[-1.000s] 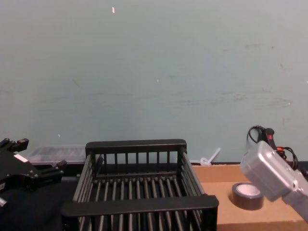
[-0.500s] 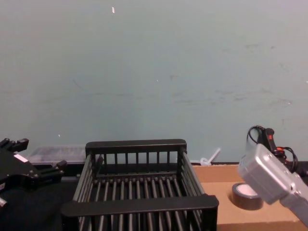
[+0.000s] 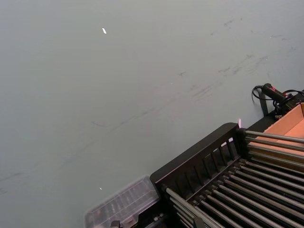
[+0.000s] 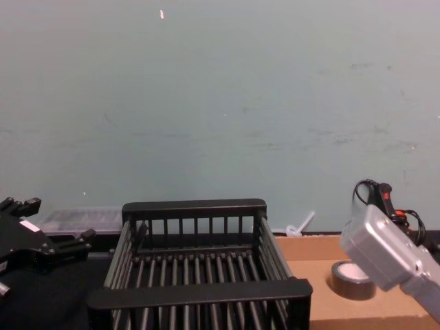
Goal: Pick up the white tape and place it into the black box , Pick up the silver tape and place it into the brown box.
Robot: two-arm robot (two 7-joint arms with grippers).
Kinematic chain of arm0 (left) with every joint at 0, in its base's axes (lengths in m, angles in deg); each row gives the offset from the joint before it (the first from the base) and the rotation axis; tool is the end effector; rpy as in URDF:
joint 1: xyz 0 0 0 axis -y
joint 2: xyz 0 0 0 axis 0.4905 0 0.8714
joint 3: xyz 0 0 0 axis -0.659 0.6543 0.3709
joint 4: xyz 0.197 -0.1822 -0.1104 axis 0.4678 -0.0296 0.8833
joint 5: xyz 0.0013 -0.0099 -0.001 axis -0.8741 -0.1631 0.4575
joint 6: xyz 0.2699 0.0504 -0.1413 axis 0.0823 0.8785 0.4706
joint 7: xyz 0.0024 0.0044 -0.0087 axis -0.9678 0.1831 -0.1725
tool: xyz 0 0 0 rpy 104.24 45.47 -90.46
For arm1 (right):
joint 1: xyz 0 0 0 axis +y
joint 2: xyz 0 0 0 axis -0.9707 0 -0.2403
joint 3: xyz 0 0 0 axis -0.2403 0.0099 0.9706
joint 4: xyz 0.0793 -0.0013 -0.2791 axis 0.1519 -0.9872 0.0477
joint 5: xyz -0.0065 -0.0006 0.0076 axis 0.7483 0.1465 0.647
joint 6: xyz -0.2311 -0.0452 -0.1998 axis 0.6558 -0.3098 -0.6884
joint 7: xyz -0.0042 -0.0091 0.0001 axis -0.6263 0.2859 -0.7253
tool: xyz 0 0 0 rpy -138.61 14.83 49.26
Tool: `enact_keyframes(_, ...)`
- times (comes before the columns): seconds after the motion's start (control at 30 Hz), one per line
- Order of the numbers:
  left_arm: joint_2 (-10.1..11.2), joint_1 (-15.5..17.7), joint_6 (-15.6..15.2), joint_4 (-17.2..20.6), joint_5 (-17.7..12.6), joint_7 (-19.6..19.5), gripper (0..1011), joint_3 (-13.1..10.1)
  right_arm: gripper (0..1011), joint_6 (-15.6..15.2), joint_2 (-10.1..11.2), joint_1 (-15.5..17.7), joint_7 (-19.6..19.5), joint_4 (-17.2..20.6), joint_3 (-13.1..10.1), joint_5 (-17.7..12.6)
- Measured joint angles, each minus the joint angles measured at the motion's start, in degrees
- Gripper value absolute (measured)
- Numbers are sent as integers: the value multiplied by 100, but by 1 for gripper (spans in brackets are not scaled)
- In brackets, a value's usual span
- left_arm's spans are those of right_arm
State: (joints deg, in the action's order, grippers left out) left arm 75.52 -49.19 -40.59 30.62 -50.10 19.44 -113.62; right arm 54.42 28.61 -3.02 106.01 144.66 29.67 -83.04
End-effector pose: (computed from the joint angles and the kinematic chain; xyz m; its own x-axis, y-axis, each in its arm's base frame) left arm 0.3581 0.0827 -0.3022 0.2924 0.8802 0.3739 -0.9552 0.2874 0.0703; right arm 0.3584 0.0071 -0.3131 0.9176 -0.3945 0.0487 0.3712 0.8067 -0.4598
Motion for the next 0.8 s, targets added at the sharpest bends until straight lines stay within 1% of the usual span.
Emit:
enact_keyframes(0.1,0,-1,0,0,0,0,1001,0,763,1,0,0,0,0,0,-2)
enact_keyframes(0.13,0,0,0,0,0,0,1001,0,707,1,0,0,0,0,0,-3)
enact_keyframes(0.17,0,0,0,0,0,0,1001,0,707,1,0,0,0,0,0,-3)
enact_keyframes(0.27,0,0,0,0,0,0,1001,0,588,3,0,0,0,0,0,-5)
enact_keyframes(0.33,0,0,0,0,0,0,1001,0,528,3,0,0,0,0,0,-6)
enact_keyframes(0.37,0,0,0,0,0,0,1001,0,528,3,0,0,0,0,0,-6)
enact_keyframes(0.43,0,0,0,0,0,0,1001,0,443,3,0,0,0,0,1,-8)
enact_keyframes(0.47,0,0,0,0,0,0,1001,0,420,3,0,0,0,0,1,-8)
enact_keyframes(0.57,0,0,0,0,0,0,1001,0,300,3,0,0,0,0,1,-9)
enact_keyframes(0.6,0,0,0,0,0,0,1002,0,278,3,0,0,0,0,1,-9)
enact_keyframes(0.67,0,0,0,0,0,0,1001,0,201,3,0,0,0,0,1,-9)
enact_keyframes(0.7,0,0,0,0,0,0,1001,0,185,3,0,0,0,0,1,-9)
enact_keyframes(0.77,0,0,0,0,0,0,1001,0,112,3,0,0,0,0,1,-9)
enact_keyframes(0.8,0,0,0,0,0,0,1001,0,112,3,0,0,0,0,1,-9)
